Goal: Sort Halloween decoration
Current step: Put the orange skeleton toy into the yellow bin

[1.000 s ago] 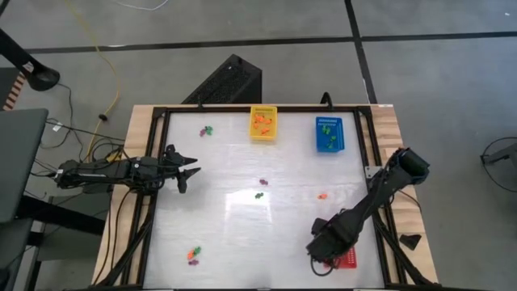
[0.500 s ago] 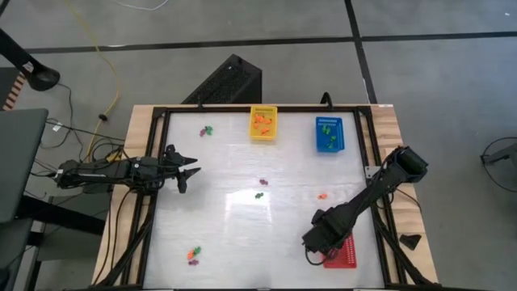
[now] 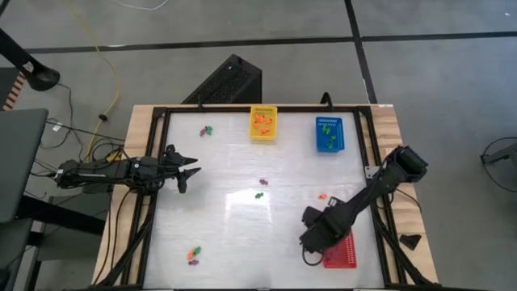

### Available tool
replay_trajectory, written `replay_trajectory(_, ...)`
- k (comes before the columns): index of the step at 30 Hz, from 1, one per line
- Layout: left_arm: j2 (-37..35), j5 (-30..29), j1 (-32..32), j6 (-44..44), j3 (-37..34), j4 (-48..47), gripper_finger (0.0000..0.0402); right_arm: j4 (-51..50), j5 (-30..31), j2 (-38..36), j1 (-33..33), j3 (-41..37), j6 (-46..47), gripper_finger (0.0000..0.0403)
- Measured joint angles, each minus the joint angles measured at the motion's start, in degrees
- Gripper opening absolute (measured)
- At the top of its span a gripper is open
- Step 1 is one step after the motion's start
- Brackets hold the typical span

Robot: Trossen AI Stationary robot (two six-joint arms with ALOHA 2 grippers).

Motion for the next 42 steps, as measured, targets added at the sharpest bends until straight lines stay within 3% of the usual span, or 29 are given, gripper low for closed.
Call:
replay_trajectory(7, 0.00, 0.00, 0.02, 0.00, 0.00, 0.00, 0.0169, -0.84, 6.29, -0.05, -7.70, -0.41, -9.07, 0.0215)
replay_trajectory(14, 0.00, 0.02, 0.01, 0.00, 0.02, 0.01, 0.0169, 3.92, 1.65, -7.71, -17.69, -13.86, -19.74, 0.0212)
replay_trajectory(21, -0.02, -0.03, 0.02, 0.00, 0.00, 0.02, 0.0169, 15.46, -0.09, -12.87, -21.45, -24.77, -29.30, 0.0211)
replay_trajectory(30, -0.02, -0.07, 0.02, 0.00, 0.02, 0.02, 0.0169, 16.33, -0.35, -8.75, -25.07, -25.40, -35.74, 0.0211)
replay_trajectory(37, -0.02, -0.09, 0.01, 0.00, 0.01, 0.00, 0.0169, 17.66, -3.87, -4.16, -26.93, -25.17, -38.76, 0.0210)
replay_trajectory(42, -0.02, -0.09, 0.00, 0.00, 0.02, 0.00, 0.0169, 18.50, -4.43, -3.32, -26.96, -25.16, -40.57, 0.0175)
